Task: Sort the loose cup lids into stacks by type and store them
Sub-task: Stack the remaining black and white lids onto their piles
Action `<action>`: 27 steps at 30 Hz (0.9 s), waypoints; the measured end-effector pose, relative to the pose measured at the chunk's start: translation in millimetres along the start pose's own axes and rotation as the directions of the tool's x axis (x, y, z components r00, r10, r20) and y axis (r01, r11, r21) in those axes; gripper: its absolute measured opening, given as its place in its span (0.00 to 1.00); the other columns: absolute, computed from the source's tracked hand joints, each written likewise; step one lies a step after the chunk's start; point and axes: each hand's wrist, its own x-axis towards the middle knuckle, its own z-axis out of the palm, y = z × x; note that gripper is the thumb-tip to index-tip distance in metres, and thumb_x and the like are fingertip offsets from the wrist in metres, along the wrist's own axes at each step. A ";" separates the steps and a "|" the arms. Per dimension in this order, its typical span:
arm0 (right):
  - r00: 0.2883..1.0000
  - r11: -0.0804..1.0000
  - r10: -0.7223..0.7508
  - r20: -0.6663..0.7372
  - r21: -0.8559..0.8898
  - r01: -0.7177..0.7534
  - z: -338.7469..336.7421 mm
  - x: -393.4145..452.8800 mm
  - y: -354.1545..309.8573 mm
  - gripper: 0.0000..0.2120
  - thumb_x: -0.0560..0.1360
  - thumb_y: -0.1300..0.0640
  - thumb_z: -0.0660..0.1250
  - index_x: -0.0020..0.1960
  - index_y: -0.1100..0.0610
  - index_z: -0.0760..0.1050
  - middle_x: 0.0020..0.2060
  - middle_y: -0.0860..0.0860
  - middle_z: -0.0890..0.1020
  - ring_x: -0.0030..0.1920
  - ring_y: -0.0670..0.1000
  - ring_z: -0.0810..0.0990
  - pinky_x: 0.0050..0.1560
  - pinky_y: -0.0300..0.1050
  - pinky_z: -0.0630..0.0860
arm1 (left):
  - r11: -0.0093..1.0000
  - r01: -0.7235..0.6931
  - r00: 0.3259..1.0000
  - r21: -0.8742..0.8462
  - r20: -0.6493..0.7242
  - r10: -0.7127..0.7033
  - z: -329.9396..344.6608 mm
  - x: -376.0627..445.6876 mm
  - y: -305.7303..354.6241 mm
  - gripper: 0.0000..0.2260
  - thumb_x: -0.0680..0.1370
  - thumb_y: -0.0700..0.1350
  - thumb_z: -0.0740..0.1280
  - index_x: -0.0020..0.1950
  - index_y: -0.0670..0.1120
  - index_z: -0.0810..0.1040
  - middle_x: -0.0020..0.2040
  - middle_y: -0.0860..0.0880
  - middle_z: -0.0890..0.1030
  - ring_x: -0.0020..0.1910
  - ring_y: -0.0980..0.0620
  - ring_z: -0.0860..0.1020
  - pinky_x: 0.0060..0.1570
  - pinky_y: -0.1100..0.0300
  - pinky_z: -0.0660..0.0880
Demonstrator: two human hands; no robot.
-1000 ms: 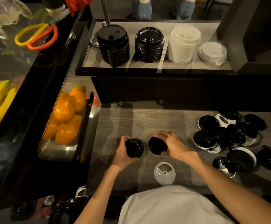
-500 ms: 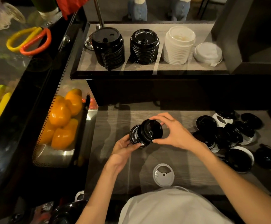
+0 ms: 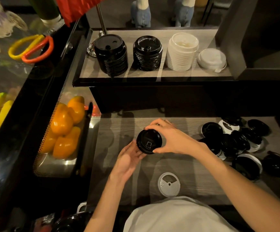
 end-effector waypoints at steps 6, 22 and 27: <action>0.999 1.000 -0.005 0.035 0.013 0.005 0.7 1.5 3.5 0.40 0.71 0.49 0.80 0.78 0.45 0.65 0.70 0.42 0.65 0.72 0.46 0.63 0.77 0.50 0.62 | 0.999 0.035 0.998 -0.003 -0.046 -0.035 9.0 -1.0 6.5 0.21 0.87 0.51 0.54 0.70 0.37 0.74 0.64 0.36 0.82 0.64 0.42 0.81 0.58 0.50 0.80; 0.992 0.989 -0.048 -0.119 0.136 0.064 -66.4 0.1 -18.4 0.40 0.69 0.46 0.81 0.76 0.35 0.66 0.69 0.39 0.72 0.68 0.38 0.72 0.69 0.41 0.74 | 0.982 -0.132 0.982 0.133 0.149 0.112 53.8 -18.3 66.3 0.25 0.86 0.57 0.50 0.70 0.43 0.76 0.66 0.39 0.81 0.66 0.43 0.79 0.64 0.50 0.75; 0.955 0.988 -0.123 -0.268 0.057 0.144 -145.4 12.9 -51.7 0.39 0.69 0.46 0.81 0.75 0.36 0.68 0.69 0.40 0.75 0.68 0.40 0.74 0.70 0.42 0.73 | 0.945 -0.299 0.939 0.132 0.215 0.267 83.0 -19.6 114.3 0.23 0.86 0.55 0.52 0.72 0.43 0.74 0.62 0.41 0.83 0.63 0.43 0.81 0.65 0.47 0.77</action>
